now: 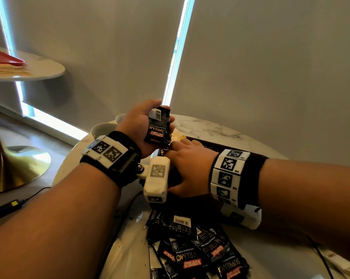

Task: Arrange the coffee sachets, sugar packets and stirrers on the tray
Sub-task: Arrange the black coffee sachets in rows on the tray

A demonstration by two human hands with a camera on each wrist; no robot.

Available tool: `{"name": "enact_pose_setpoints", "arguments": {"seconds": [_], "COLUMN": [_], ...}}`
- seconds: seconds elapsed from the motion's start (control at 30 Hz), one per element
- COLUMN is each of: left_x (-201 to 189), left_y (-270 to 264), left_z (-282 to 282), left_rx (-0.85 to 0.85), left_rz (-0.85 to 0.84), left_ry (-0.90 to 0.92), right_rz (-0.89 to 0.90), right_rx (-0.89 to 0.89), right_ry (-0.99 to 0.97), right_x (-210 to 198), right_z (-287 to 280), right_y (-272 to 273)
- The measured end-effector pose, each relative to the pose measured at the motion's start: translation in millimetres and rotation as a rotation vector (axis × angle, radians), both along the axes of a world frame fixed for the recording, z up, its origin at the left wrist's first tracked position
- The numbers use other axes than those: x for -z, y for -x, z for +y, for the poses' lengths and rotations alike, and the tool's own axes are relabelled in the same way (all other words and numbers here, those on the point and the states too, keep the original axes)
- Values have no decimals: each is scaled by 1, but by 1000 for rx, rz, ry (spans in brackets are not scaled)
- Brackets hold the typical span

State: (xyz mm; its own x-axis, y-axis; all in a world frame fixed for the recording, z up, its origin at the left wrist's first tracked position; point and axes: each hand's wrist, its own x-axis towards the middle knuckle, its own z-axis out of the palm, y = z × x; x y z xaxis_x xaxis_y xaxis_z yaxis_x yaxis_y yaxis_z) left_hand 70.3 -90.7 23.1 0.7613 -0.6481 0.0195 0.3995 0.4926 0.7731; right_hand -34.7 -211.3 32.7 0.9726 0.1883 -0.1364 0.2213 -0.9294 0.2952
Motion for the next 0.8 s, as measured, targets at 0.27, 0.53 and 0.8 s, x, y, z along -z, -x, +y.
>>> {"name": "enact_pose_setpoints", "arguments": {"seconds": [0.27, 0.53, 0.8], "left_x": [1, 2, 3], "left_y": [-1, -1, -1], "left_z": [0, 0, 0], "left_rx": [4, 12, 24], "left_rz": [-11, -9, -1], "left_ry": [-6, -44, -52], "right_rz": [-19, 16, 65], "right_rx": [66, 188, 159], "right_ry": [-159, -287, -133], "right_x": [-9, -19, -7], "right_z": [-16, -54, -42], "right_y": [3, 24, 21]}}
